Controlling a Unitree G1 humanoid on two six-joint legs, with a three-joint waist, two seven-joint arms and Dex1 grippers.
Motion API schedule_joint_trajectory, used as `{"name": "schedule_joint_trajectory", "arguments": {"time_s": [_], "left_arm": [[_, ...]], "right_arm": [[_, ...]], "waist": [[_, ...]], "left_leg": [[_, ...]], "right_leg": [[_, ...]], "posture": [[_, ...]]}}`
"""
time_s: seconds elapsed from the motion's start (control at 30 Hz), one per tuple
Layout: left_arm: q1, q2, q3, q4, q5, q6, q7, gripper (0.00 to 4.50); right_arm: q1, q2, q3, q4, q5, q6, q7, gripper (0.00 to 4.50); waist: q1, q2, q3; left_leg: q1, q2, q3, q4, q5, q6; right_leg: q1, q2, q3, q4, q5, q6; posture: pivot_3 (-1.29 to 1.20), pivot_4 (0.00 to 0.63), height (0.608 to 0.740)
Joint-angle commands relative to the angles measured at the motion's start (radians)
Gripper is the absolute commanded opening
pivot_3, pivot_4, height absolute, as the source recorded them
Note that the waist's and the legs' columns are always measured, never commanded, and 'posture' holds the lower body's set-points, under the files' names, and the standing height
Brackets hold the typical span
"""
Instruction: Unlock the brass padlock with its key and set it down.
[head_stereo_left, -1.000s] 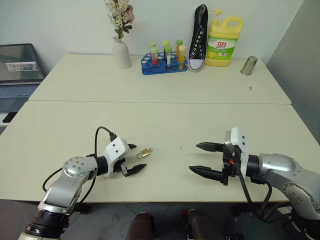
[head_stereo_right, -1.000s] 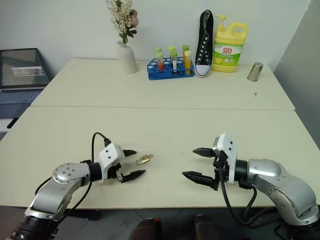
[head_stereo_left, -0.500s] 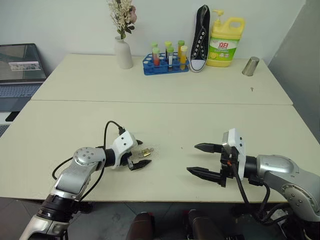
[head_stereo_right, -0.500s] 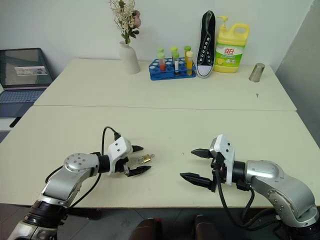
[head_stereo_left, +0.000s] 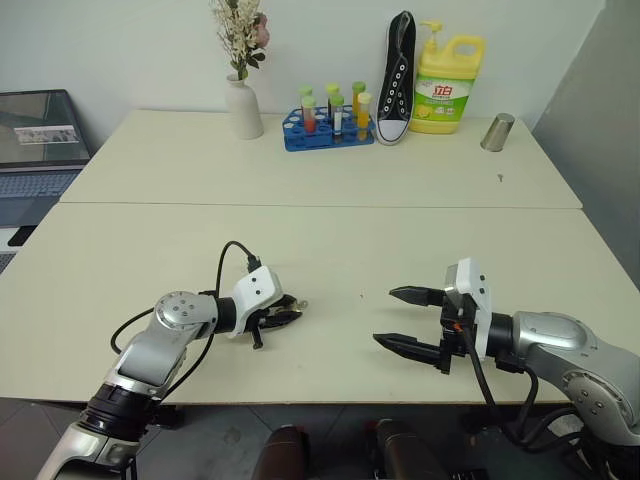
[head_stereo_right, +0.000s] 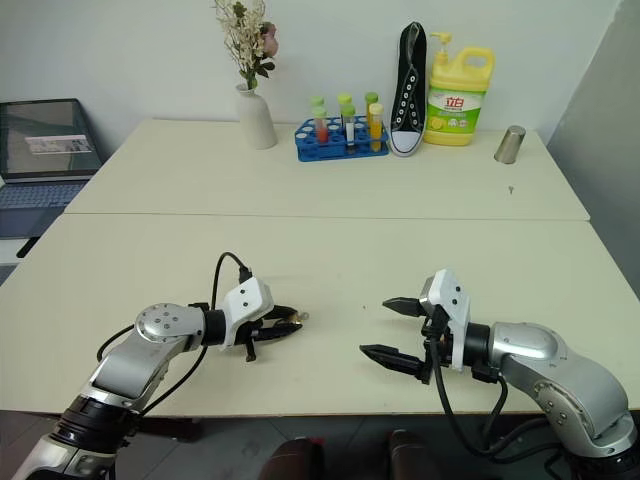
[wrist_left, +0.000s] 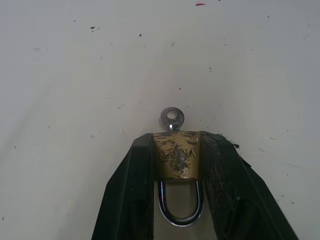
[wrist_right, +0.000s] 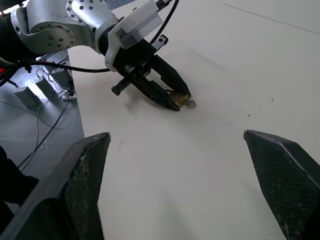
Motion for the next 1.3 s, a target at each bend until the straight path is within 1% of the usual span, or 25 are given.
{"name": "schedule_joint_trajectory", "arguments": {"time_s": [0.03,0.1,0.2,0.3,0.33,0.37,0.43,0.5,0.57,0.67,0.77,0.8,0.9,1.03,1.1,1.17,1.3], "left_arm": [[-0.012,0.003,-0.007,-0.005,-0.006,-0.073,-0.056,0.97],[-0.056,-0.014,-0.021,-0.006,-0.006,-0.157,-0.096,0.97],[-0.110,-0.025,-0.054,0.011,-0.003,-0.228,-0.170,0.97],[-0.172,-0.066,-0.076,0.038,-0.003,-0.275,-0.197,0.97],[-0.207,-0.095,-0.083,0.054,0.000,-0.312,-0.199,0.97],[-0.243,-0.126,-0.092,0.068,0.002,-0.366,-0.204,0.97],[-0.304,-0.184,-0.100,0.111,0.028,-0.536,-0.195,0.97],[-0.325,-0.210,-0.100,0.146,0.041,-0.656,-0.200,0.97],[-0.336,-0.217,-0.103,0.171,0.059,-0.729,-0.198,0.97],[-0.345,-0.218,-0.108,0.199,0.071,-0.800,-0.194,0.97],[-0.366,-0.226,-0.098,0.243,0.120,-0.949,-0.141,0.97],[-0.382,-0.226,-0.094,0.277,0.162,-1.045,-0.106,0.97],[-0.413,-0.223,-0.091,0.351,0.246,-1.215,-0.028,0.97],[-0.432,-0.227,-0.068,0.413,0.333,-1.364,0.105,0.97],[-0.429,-0.230,-0.059,0.424,0.363,-1.412,0.166,0.97],[-0.414,-0.231,-0.050,0.417,0.387,-1.442,0.221,0.97],[-0.407,-0.217,-0.058,0.412,0.427,-1.449,0.283,0.97]], "right_arm": [[0.026,-0.002,-0.043,-0.044,-0.004,-0.030,-0.021,4.50],[0.063,-0.007,-0.073,-0.060,-0.010,-0.042,-0.039,4.50],[0.098,0.001,-0.099,-0.080,-0.011,-0.051,-0.069,4.50],[0.136,0.010,-0.120,-0.103,-0.017,-0.066,-0.093,4.50],[0.152,0.015,-0.123,-0.115,-0.024,-0.070,-0.108,4.50],[0.173,0.020,-0.129,-0.129,-0.026,-0.070,-0.124,4.50],[0.209,0.036,-0.147,-0.157,-0.014,-0.063,-0.156,4.50],[0.223,0.051,-0.165,-0.172,0.023,-0.049,-0.175,4.50],[0.217,0.067,-0.187,-0.171,0.062,-0.036,-0.198,4.50],[0.213,0.054,-0.204,-0.162,0.077,-0.032,-0.200,4.50],[0.208,0.042,-0.212,-0.152,0.090,-0.027,-0.192,4.50],[0.205,0.039,-0.219,-0.146,0.113,-0.017,-0.186,4.50],[0.197,0.033,-0.231,-0.135,0.162,-0.001,-0.182,4.50],[0.163,0.032,-0.231,-0.110,0.227,0.011,-0.183,4.50],[0.124,0.037,-0.220,-0.079,0.249,0.016,-0.183,4.50],[0.048,0.047,-0.191,-0.012,0.259,0.024,-0.169,4.50],[-0.050,0.040,-0.160,0.083,0.263,0.041,-0.119,4.50]], "waist": [[0.000,0.000,0.000],[0.000,0.000,0.001],[0.006,-0.001,0.001],[0.010,-0.001,0.001],[0.010,-0.001,0.001],[0.010,-0.001,0.001],[0.011,-0.001,0.001],[0.013,-0.002,0.001],[0.003,-0.001,0.001],[-0.005,-0.001,0.001],[-0.002,-0.001,0.001],[-0.001,-0.001,0.001],[0.001,-0.001,0.001],[-0.001,-0.001,0.001],[-0.002,-0.001,0.001],[-0.002,-0.002,0.001],[-0.001,-0.002,0.001]], "left_leg": [[0.000,0.000,0.000,0.000,0.000,0.000],[-0.001,0.000,0.000,0.000,0.000,0.000],[-0.003,-0.001,0.000,0.000,0.000,0.000],[-0.003,-0.002,0.001,0.000,0.000,0.000],[-0.003,-0.001,0.001,0.000,0.000,0.000],[-0.003,-0.001,0.001,0.000,0.000,0.000],[-0.003,-0.001,0.001,0.000,0.000,0.000],[-0.003,-0.001,0.002,0.001,0.000,0.000],[-0.002,-0.001,0.002,0.000,0.000,0.000],[-0.001,0.000,0.002,0.000,0.000,0.000],[-0.002,0.000,0.002,0.000,0.000,0.000],[-0.002,0.000,0.002,0.000,0.000,0.000],[-0.002,-0.001,0.002,0.001,0.000,0.000],[-0.002,-0.001,0.002,0.001,0.000,0.000],[-0.002,-0.001,0.002,0.000,0.000,0.000],[-0.002,-0.001,0.002,0.000,0.000,0.000],[-0.002,-0.001,0.002,0.001,0.000,0.000]], "right_leg": [[0.000,0.000,0.000,0.000,0.000,0.000],[-0.001,0.000,0.000,-0.001,0.000,0.000],[-0.002,0.002,0.000,-0.001,0.000,0.000],[-0.001,0.002,0.000,-0.001,0.000,0.000],[-0.001,0.002,0.000,-0.001,0.000,0.000],[-0.001,0.002,0.000,-0.001,0.000,0.000],[-0.001,0.003,0.000,-0.001,0.000,0.000],[-0.001,0.003,0.000,-0.001,0.000,0.000],[-0.001,0.004,0.001,-0.001,0.000,0.000],[-0.001,0.004,0.002,0.000,0.000,0.000],[-0.001,0.005,0.001,0.000,0.000,0.000],[-0.001,0.004,0.001,0.000,0.000,0.000],[0.000,0.004,0.001,-0.001,0.000,0.000],[0.000,0.004,0.001,-0.001,0.000,0.001],[0.000,0.004,0.001,-0.001,0.000,0.001],[0.000,0.004,0.001,-0.001,0.000,0.001],[0.000,0.004,0.001,-0.001,0.001,0.002]], "posture": [[0.00,0.150,0.740],[0.00,0.150,0.740],[0.00,0.150,0.740],[0.00,0.150,0.740],[0.00,0.150,0.740],[0.00,0.150,0.740],[0.00,0.150,0.740],[0.00,0.150,0.740],[0.00,0.150,0.740],[0.00,0.150,0.740],[0.00,0.150,0.740],[0.00,0.150,0.740],[0.00,0.150,0.740],[0.00,0.150,0.740],[0.00,0.150,0.740],[0.00,0.150,0.740],[0.00,0.150,0.740]]}}
